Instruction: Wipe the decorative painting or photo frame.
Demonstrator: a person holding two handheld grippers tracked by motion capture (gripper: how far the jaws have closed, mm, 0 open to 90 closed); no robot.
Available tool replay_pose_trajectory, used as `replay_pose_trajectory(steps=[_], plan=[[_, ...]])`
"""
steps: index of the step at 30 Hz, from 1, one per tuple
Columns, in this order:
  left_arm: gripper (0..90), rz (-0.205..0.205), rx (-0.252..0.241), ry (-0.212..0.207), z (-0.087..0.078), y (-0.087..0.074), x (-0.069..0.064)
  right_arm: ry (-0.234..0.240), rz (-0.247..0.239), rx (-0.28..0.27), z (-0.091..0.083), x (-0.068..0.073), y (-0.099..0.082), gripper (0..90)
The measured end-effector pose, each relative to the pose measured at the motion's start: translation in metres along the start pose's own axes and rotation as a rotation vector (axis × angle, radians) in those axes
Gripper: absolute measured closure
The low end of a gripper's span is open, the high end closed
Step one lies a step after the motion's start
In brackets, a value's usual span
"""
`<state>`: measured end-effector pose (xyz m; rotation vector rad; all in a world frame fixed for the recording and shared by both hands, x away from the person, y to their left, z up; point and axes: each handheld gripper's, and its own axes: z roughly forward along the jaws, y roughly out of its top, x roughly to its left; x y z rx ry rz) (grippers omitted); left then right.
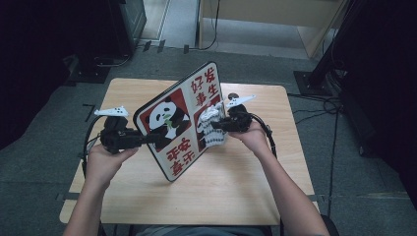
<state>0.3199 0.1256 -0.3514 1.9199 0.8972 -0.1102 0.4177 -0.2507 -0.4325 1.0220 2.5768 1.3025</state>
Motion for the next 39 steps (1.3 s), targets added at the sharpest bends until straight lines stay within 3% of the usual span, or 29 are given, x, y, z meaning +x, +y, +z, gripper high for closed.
replay_pose_trajectory(steps=[13,23,30,39], plan=[[72.7,0.004,0.003,-0.004,0.001,0.0,-0.001,-0.003,0.025,0.061,0.013,-0.002,-0.015,75.5],[72.7,0.003,0.002,-0.003,0.001,0.0,-0.001,0.001,0.033,0.062,0.016,-0.004,-0.022,75.6],[73.6,-0.009,-0.004,0.007,0.0,0.0,0.0,-0.001,0.034,0.077,0.012,-0.003,-0.02,76.5],[75.1,-0.007,-0.01,0.022,-0.002,0.0,0.001,0.015,0.053,0.051,-0.004,-0.002,-0.01,79.0]])
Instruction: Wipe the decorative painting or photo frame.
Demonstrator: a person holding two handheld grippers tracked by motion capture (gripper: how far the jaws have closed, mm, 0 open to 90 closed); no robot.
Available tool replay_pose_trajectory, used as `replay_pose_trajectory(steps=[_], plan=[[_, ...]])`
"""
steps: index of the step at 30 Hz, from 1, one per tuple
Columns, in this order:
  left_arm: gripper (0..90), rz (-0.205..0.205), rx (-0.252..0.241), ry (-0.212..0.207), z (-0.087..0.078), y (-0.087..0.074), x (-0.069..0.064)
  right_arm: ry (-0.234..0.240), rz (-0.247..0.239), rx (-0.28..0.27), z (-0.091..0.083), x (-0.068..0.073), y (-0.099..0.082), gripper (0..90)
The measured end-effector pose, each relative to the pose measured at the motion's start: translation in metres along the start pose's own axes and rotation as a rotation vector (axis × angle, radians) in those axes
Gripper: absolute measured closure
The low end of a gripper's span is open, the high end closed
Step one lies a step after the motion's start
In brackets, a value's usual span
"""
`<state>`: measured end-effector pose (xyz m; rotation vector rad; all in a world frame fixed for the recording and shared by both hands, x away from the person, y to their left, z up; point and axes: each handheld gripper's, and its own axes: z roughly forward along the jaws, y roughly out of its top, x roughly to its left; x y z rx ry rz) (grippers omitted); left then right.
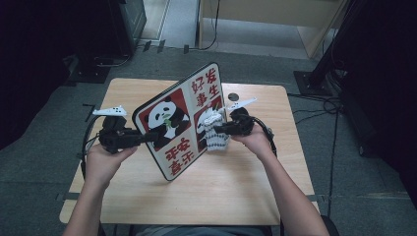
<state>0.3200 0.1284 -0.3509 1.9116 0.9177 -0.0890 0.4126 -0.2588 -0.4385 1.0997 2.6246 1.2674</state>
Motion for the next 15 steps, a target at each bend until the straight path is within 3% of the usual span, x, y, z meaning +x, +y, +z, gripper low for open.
replay_pose_trajectory(steps=[11,15], plan=[[74.6,0.0,-0.002,0.0,0.0,0.0,0.0,0.012,-0.012,-0.065,-0.02,0.011,0.015,79.4],[74.4,0.0,-0.004,0.001,0.0,-0.001,0.0,0.01,-0.04,-0.105,-0.029,0.016,0.022,79.3]])
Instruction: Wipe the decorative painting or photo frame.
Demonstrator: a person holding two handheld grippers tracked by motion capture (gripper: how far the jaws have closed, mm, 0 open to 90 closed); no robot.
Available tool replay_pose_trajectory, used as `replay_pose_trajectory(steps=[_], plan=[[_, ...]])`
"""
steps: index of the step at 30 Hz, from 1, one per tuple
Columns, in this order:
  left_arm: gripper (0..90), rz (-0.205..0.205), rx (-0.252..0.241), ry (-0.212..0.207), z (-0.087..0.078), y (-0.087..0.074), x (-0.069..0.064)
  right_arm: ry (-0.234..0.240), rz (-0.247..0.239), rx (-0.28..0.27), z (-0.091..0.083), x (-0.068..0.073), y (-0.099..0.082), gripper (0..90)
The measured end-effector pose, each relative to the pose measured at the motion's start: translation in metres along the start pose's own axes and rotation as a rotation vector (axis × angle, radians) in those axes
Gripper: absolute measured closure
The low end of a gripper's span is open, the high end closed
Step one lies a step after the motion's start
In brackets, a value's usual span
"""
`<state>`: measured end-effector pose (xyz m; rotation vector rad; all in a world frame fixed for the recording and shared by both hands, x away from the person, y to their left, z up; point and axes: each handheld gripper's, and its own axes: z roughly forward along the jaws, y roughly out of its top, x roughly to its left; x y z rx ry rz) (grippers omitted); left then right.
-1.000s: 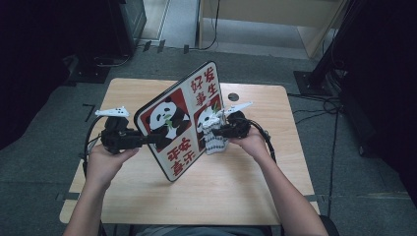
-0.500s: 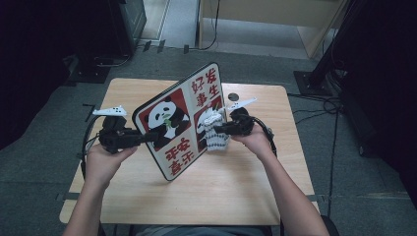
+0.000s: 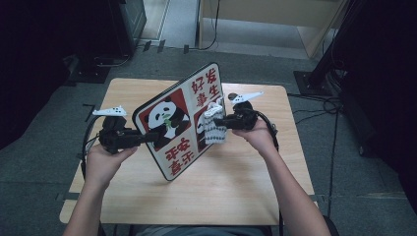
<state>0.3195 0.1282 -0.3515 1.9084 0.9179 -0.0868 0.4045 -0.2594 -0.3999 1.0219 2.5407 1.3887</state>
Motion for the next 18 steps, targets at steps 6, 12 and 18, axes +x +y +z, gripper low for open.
replay_pose_trajectory(steps=[6,12,18], plan=[[74.2,0.002,-0.006,-0.003,0.0,-0.001,0.0,-0.009,-0.029,-0.034,-0.012,0.009,0.016,79.2],[75.6,0.03,-0.014,0.022,0.0,-0.001,-0.003,-0.02,-0.057,-0.068,-0.024,0.016,0.036,79.0],[75.2,0.008,-0.006,0.016,0.0,-0.001,-0.002,-0.038,-0.086,-0.052,-0.03,0.023,0.062,78.9]])
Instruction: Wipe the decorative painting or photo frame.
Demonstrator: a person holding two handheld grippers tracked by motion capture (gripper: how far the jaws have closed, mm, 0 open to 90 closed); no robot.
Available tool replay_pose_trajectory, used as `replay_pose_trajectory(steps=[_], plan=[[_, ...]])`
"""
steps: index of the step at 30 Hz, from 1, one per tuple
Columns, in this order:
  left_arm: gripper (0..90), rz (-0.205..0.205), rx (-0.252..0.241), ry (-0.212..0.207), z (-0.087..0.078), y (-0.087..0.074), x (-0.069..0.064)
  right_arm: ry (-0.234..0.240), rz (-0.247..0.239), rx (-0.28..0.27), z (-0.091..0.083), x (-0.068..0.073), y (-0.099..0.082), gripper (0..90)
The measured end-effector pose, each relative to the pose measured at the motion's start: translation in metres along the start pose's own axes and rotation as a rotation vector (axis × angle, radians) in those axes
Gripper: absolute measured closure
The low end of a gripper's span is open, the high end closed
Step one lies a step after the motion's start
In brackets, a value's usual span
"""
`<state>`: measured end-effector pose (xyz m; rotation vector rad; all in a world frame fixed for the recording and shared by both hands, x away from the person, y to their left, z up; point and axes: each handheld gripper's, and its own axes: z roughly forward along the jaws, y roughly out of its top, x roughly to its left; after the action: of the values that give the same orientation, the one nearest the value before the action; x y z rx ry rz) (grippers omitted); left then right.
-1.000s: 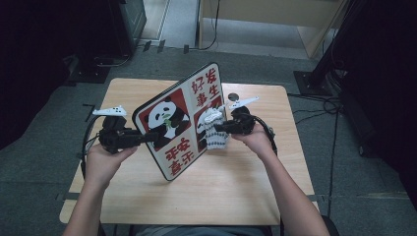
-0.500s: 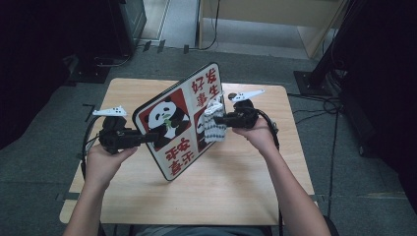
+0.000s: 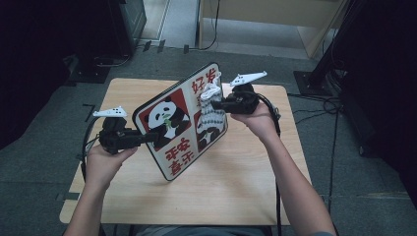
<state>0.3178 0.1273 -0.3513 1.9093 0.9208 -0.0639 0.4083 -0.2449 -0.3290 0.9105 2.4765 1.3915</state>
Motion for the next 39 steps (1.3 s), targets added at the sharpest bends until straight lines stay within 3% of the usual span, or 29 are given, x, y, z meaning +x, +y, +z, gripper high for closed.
replay_pose_trajectory(steps=[4,12,17,32,39], plan=[[75.2,-0.018,0.004,-0.006,0.0,0.0,0.001,0.007,-0.021,-0.002,-0.002,0.007,0.023,78.9],[75.7,-0.001,0.004,-0.003,0.0,0.0,0.001,-0.001,-0.07,-0.001,-0.008,0.024,0.074,78.4],[75.6,0.003,0.004,-0.008,0.0,0.0,0.002,-0.004,-0.088,0.012,-0.005,0.03,0.093,78.5],[75.5,0.002,0.006,-0.01,0.0,0.001,0.002,-0.004,-0.099,0.059,0.006,0.03,0.087,77.6],[75.4,0.003,0.004,-0.013,0.0,0.0,0.003,0.008,-0.103,0.051,0.009,0.029,0.08,77.1]])
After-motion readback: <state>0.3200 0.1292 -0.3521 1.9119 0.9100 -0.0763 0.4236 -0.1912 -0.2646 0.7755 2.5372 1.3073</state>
